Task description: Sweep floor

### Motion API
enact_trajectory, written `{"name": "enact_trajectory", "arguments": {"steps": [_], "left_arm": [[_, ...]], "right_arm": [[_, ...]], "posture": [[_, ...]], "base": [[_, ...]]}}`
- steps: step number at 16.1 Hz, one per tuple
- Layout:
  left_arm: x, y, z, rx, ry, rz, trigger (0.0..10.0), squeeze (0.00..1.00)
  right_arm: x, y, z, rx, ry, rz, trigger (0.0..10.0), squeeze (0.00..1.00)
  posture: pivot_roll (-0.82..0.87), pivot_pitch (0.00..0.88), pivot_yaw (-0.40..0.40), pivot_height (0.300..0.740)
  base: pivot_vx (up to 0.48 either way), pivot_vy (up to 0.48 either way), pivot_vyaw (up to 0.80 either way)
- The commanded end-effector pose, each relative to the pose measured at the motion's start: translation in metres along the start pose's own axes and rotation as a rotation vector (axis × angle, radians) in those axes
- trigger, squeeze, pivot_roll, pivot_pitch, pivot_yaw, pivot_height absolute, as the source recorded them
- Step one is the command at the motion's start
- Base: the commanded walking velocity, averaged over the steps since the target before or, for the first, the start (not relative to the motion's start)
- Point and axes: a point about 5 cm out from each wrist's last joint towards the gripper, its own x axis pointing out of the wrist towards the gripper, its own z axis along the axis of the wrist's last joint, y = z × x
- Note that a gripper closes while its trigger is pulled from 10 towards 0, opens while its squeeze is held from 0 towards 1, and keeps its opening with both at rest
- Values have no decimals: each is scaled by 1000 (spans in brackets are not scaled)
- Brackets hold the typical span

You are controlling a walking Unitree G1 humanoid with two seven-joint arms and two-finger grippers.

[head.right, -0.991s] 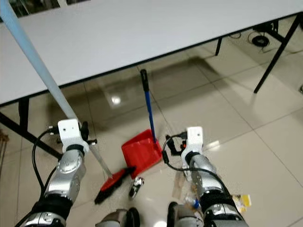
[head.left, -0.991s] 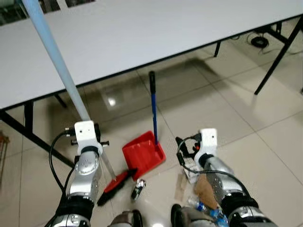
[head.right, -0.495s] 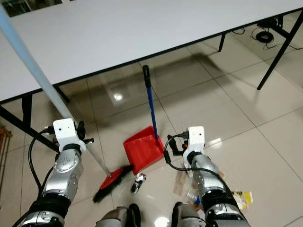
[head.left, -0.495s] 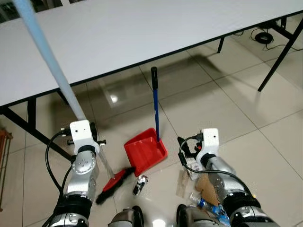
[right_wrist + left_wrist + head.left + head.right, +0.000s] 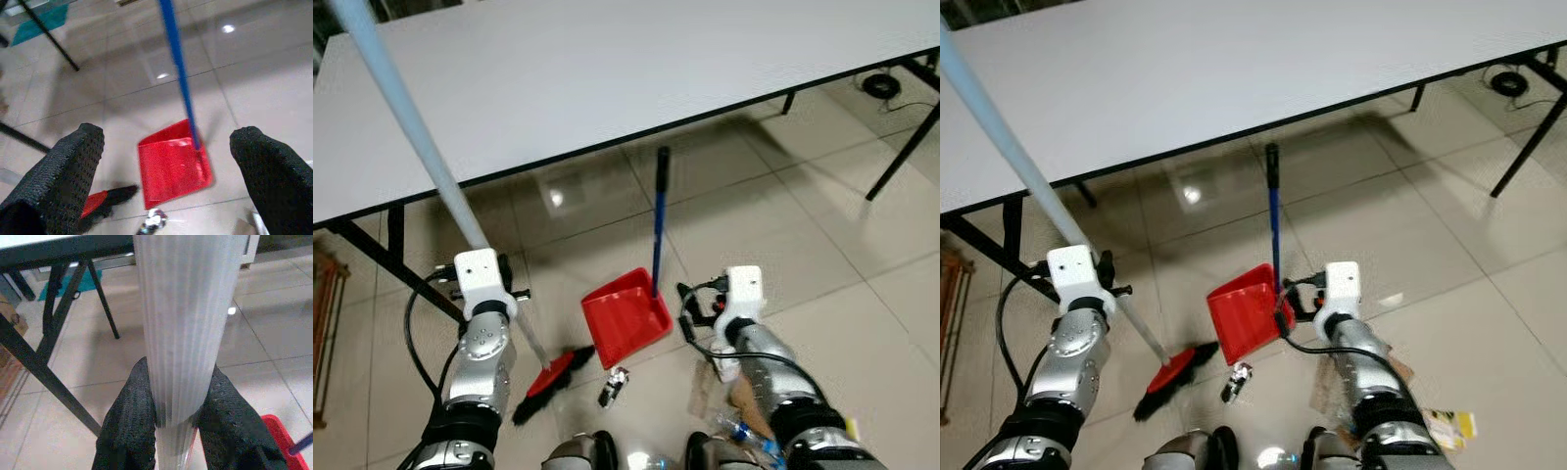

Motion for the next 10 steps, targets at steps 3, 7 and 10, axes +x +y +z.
{"name": "enact_trajectory", "arguments": {"steps": [3, 7, 10], "left_arm": [[-3, 13, -2, 35, -10, 23, 10000, 0], [-6, 25, -3, 61, -16, 37, 10000, 0], [-6, 26, -2, 66, -17, 38, 10000, 0]], "right_arm": [[1, 0, 1, -6, 3, -5, 10000, 0], [4, 4, 3, 2, -3, -4, 10000, 0], [5, 4, 3, 8, -2, -8, 10000, 0]], "posture": [[-175, 169, 118, 740], [-157, 177, 124, 740], [-155, 180, 128, 740]], "base": [[0, 0, 0], [0, 0, 319], [0, 0, 408]]}}
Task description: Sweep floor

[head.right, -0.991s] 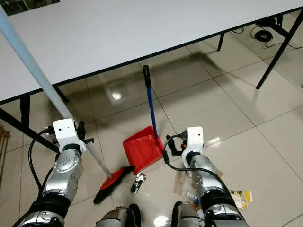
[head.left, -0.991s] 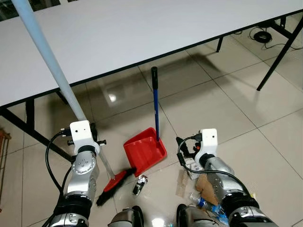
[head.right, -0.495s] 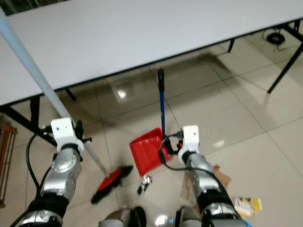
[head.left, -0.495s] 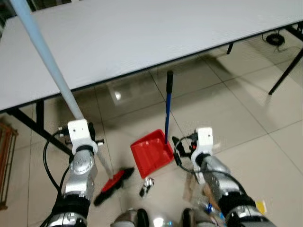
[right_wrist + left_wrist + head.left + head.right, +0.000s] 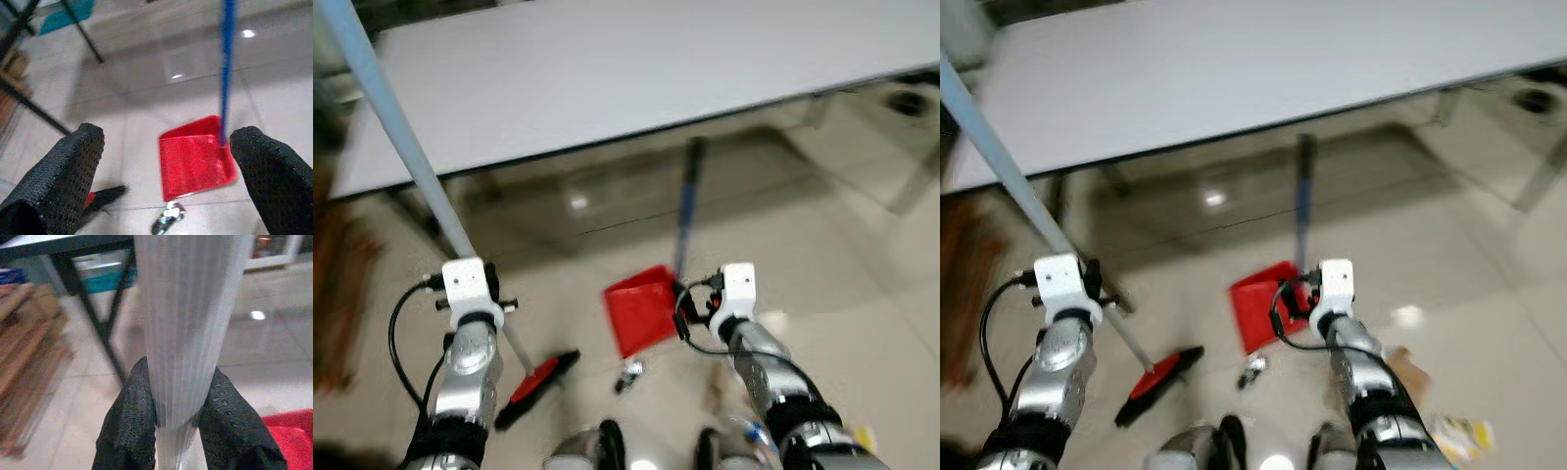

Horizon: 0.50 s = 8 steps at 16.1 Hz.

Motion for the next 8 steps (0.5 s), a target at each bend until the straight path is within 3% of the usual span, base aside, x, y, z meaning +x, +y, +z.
{"name": "enact_trajectory", "arguments": {"steps": [1, 8], "left_arm": [[2, 6, 6, 24, -24, 11, 10000, 0], [3, 5, 8, 20, -17, -27, 10000, 0]], "right_arm": [[1, 3, -1, 4, -4, 1, 10000, 0], [-1, 0, -4, 20, 2, -31, 10000, 0]], "posture": [[-155, 181, 129, 740], [-158, 183, 139, 740]], "base": [[0, 0, 0], [0, 0, 0]]}}
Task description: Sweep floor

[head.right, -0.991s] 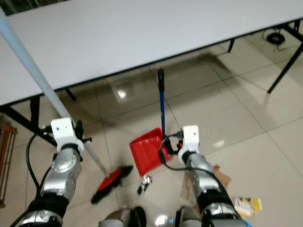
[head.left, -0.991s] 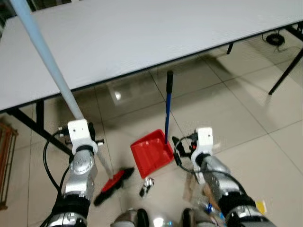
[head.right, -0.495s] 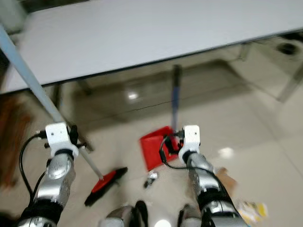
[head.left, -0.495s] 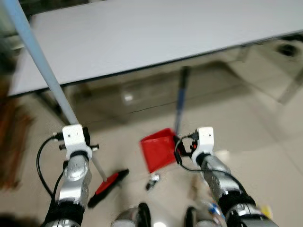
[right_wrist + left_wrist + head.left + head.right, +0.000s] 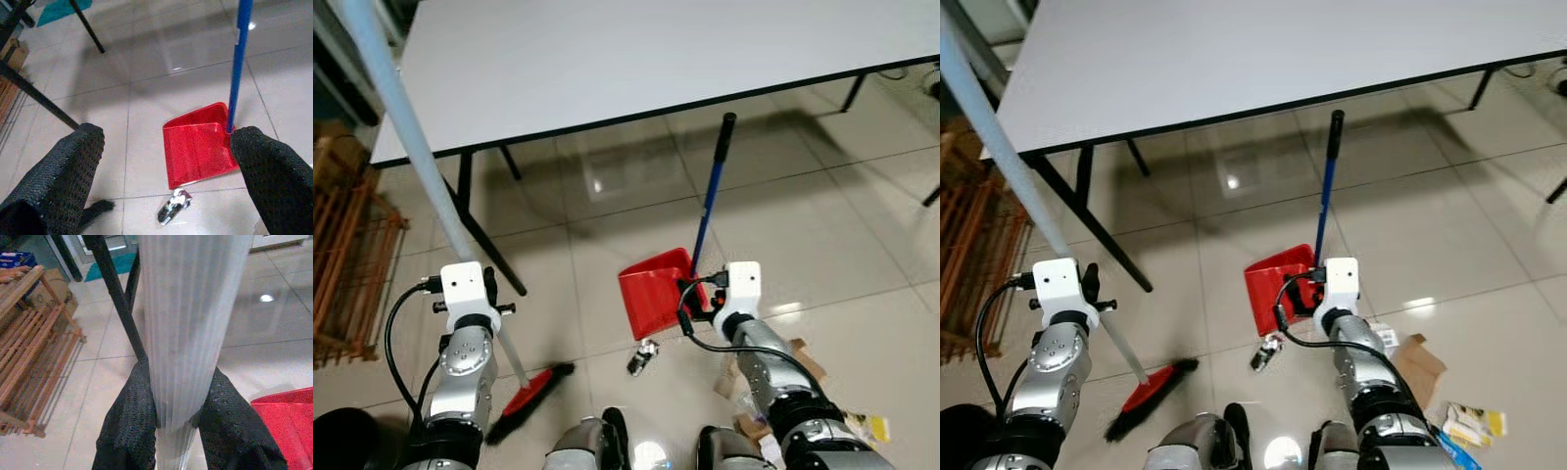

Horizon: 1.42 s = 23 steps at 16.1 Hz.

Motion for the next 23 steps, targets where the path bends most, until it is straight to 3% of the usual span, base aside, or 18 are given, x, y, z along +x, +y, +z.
{"name": "enact_trajectory", "arguments": {"steps": [1, 5, 9, 23], "left_arm": [[2, 4, 10, 8, -39, 2, 10000, 0], [2, 0, 10, -8, -40, -37, 10000, 0], [2, 0, 9, -11, -37, -44, 10000, 0], [2, 0, 7, -16, -26, -44, 10000, 0]], "right_arm": [[-1, 3, -5, 16, 13, -1, 10000, 0], [-1, 1, -5, 17, 11, -15, 10000, 0], [-1, -7, 7, 7, -77, -99, 10000, 0], [1, -13, 18, 15, -114, -139, 10000, 0]], "posture": [[-158, 183, 139, 740], [-161, 184, 139, 740], [-163, 187, 145, 740], [-163, 190, 147, 740]], "base": [[0, 0, 0], [0, 0, 0], [442, 0, 0], [433, 0, 0]]}}
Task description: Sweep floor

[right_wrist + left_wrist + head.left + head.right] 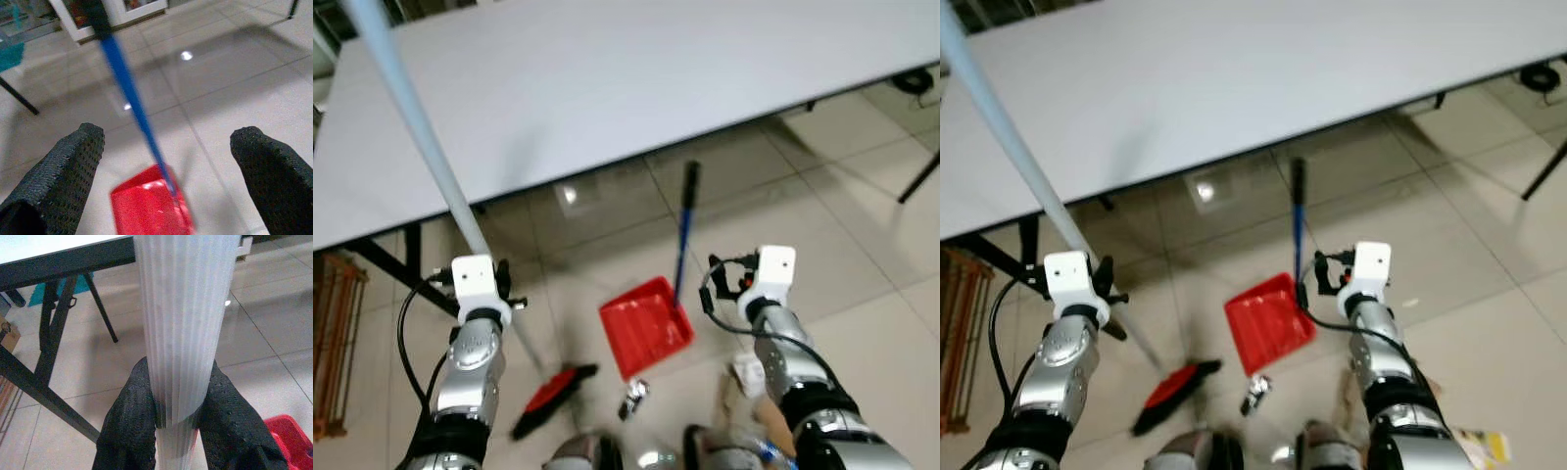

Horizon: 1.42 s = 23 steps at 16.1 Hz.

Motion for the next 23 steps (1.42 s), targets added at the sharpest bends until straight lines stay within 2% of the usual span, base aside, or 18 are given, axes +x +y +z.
{"name": "enact_trajectory", "arguments": {"steps": [1, 9, 17, 23], "left_arm": [[-2, 13, 0, 18, -4, 40, 10000, 0], [-4, 16, -1, 24, -9, 47, 10000, 0], [-13, 29, 1, 57, -9, 45, 10000, 0], [-16, 31, 3, 65, 1, 35, 10000, 0]], "right_arm": [[-1, 9, -7, 21, 22, 20, 10000, 0], [2, 2, 0, 25, 14, 6, 10000, 0], [4, 3, 4, 58, -1, 3, 10000, 0], [4, 0, 3, 76, 0, -25, 10000, 0]], "posture": [[-163, 189, 147, 740], [-152, 201, 145, 740], [-114, 256, 176, 740], [-102, 268, 196, 740]], "base": [[0, 0, 0], [0, 0, 0], [0, 0, 0], [0, 0, 0]]}}
